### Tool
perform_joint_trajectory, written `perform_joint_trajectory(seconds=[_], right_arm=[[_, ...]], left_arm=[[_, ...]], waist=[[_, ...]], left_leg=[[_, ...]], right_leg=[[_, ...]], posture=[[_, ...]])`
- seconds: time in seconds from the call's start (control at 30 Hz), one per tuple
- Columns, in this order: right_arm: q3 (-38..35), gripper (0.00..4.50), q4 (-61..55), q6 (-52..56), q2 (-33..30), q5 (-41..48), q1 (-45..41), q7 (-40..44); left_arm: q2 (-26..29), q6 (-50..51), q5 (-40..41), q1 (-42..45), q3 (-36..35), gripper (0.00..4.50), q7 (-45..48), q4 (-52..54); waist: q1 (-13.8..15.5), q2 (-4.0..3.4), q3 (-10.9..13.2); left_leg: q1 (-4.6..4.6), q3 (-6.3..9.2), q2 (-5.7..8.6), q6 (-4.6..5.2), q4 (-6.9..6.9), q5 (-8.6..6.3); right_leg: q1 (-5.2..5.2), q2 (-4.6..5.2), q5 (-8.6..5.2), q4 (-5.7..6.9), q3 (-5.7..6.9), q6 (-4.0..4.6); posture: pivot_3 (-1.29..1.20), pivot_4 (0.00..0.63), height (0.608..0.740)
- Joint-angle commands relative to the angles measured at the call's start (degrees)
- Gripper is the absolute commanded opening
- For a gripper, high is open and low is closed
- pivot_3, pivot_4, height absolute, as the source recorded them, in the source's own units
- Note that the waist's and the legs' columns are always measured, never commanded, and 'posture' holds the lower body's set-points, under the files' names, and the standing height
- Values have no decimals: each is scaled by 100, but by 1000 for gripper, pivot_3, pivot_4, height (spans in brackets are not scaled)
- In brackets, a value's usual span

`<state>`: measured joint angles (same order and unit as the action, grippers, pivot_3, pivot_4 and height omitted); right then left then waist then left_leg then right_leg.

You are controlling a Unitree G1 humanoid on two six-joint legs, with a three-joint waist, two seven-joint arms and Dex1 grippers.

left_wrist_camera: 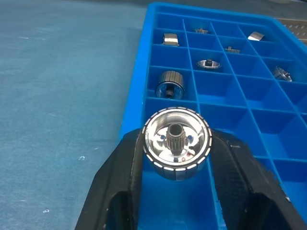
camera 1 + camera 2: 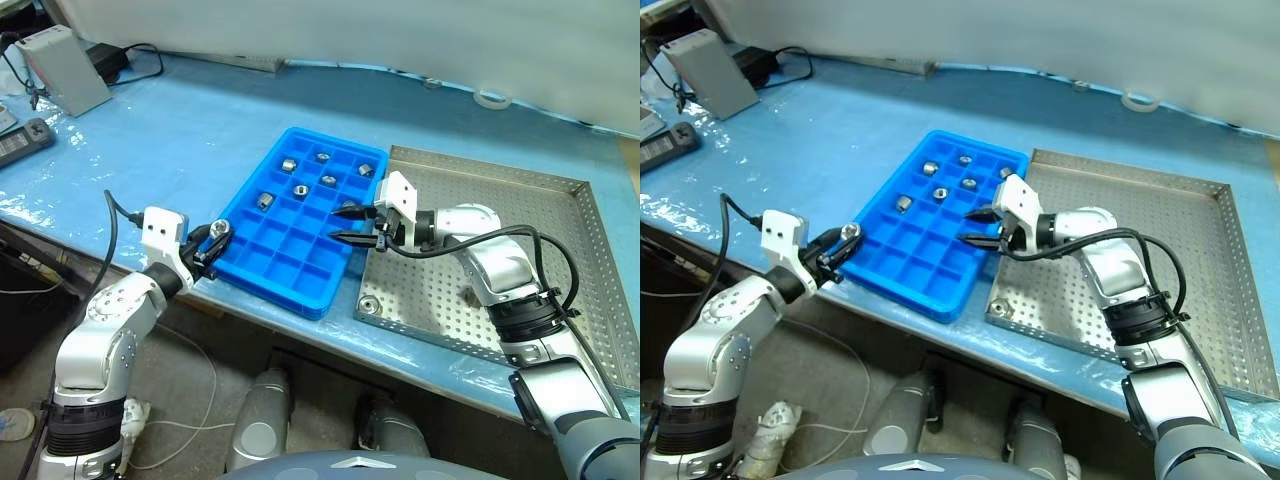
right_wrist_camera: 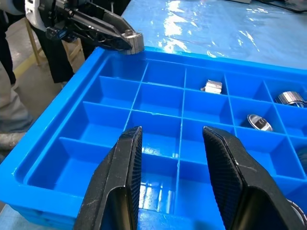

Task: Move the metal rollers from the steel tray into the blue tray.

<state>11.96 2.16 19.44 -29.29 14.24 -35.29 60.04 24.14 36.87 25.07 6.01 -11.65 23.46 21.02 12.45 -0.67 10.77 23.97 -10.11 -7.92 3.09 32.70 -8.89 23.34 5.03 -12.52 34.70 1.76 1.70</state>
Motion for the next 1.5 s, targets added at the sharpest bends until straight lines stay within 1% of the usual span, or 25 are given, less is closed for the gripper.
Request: perform_joint_trajectory(seconds=[0.03,0.17,0.37,0.53,0.63,0.67,0.77,0.9,0.97,1.03,1.1,1.17,1.27,1.33,1.37,1.4,1.5], right_arm=[[-147,2018,-296,15,-83,41,16,-37],[-171,2018,-440,103,-129,75,75,-75],[-245,2018,-553,197,-215,88,89,-162],[-578,2018,-706,315,-458,150,239,-270],[-843,2018,-981,462,-637,190,491,-434],[-934,2018,-1087,511,-690,206,591,-496],[-1322,2018,-1662,784,-872,257,1123,-816],[-1905,2018,-2641,1254,-1028,356,2022,-1309],[-2217,2018,-3130,1506,-1041,435,2451,-1536],[-2641,2018,-3732,1795,-993,471,3052,-1836],[-3006,2018,-4269,2041,-892,531,3570,-2105],[-3297,2018,-4740,2239,-762,585,4000,-2347],[-3658,2018,-5318,2491,-559,676,4516,-2646],[-3913,2018,-5661,2630,-412,716,4886,-2827],[-3990,2018,-5755,2671,-372,741,4996,-2884],[-4067,2018,-5857,2698,-330,756,5127,-2928],[-4177,2018,-6049,2730,-214,775,5430,-3065]], left_arm=[[-29,-124,11,35,50,2629,10,111],[2,-25,61,19,156,3906,73,216],[11,-66,242,277,124,3906,166,234],[121,-27,614,874,303,3906,712,183],[231,-89,649,1336,544,3906,1153,-159],[231,-111,634,1479,622,3906,1259,-291],[140,-356,403,2106,1092,3906,1779,-1074],[-241,-696,142,2938,1808,3906,2523,-2185],[-471,-894,9,3259,2103,3906,2877,-2635],[-830,-1151,-166,3657,2437,3906,3258,-3254],[-1231,-1681,-471,4014,2646,3906,3393,-4014],[-1622,-2018,-688,4388,2723,3906,3458,-4873],[-2061,-2395,-846,4746,2803,3906,3845,-5675],[-2358,-2662,-1006,4957,2871,3906,4094,-6252],[-2451,-2773,-1087,5028,2876,3906,4162,-6484],[-2564,-2962,-1219,5104,2883,3906,4147,-6806],[-2980,-3322,-1542,5376,2773,3906,3702,-7820]], waist=[[-24,1,0],[-78,2,-1],[-95,2,-1],[-100,2,-1],[-157,2,-1],[-208,3,-1],[-362,3,-2],[-606,5,-3],[-806,6,-4],[-965,7,-5],[-1106,3,-7],[-1223,4,-7],[-1482,2,-10],[-1620,4,-11],[-1680,2,-12],[-1752,2,-12],[-1980,-3,-15]], left_leg=[[0,0,0,0,1,0],[0,0,0,0,3,0],[-1,0,0,0,4,1],[-1,-1,0,2,11,2],[-3,-4,0,3,12,2],[-3,-4,1,3,13,3],[-3,-9,1,6,13,5],[-3,-16,3,16,14,6],[-3,-21,5,24,16,2],[-3,-23,4,31,21,-1],[-4,-24,3,35,22,-2],[-5,-26,3,41,27,-7],[-7,-29,5,49,36,-14],[-5,-31,6,56,39,-19],[-2,-30,6,60,39,-21],[-1,-30,8,66,39,-25],[4,-27,9,81,39,-34]], right_leg=[[-1,0,0,0,0,0],[-3,1,0,1,0,0],[-2,1,0,3,2,0],[-6,2,1,6,1,2],[-8,2,1,6,0,2],[-8,2,1,7,0,2],[-9,2,1,7,-2,1],[-11,2,1,5,-10,0],[-10,4,1,3,-13,0],[-10,4,2,2,-14,0],[-11,3,1,-1,-14,0],[-14,3,1,-7,-14,-2],[-21,3,-1,-15,-16,-7],[-24,4,-22,-29,-15,-48],[-28,4,-23,-35,-13,-49],[-31,4,-22,-44,-13,-50],[-48,3,-15,-84,-6,-63]], posture=[[322,150,740],[312,150,740],[267,150,740],[177,150,740],[105,150,740],[41,150,740],[-76,150,740],[-241,150,740],[-297,150,740],[-380,150,740],[-458,150,740],[-550,150,740],[-623,150,740],[-665,150,740],[-678,150,740],[-700,150,740],[-714,150,740]])
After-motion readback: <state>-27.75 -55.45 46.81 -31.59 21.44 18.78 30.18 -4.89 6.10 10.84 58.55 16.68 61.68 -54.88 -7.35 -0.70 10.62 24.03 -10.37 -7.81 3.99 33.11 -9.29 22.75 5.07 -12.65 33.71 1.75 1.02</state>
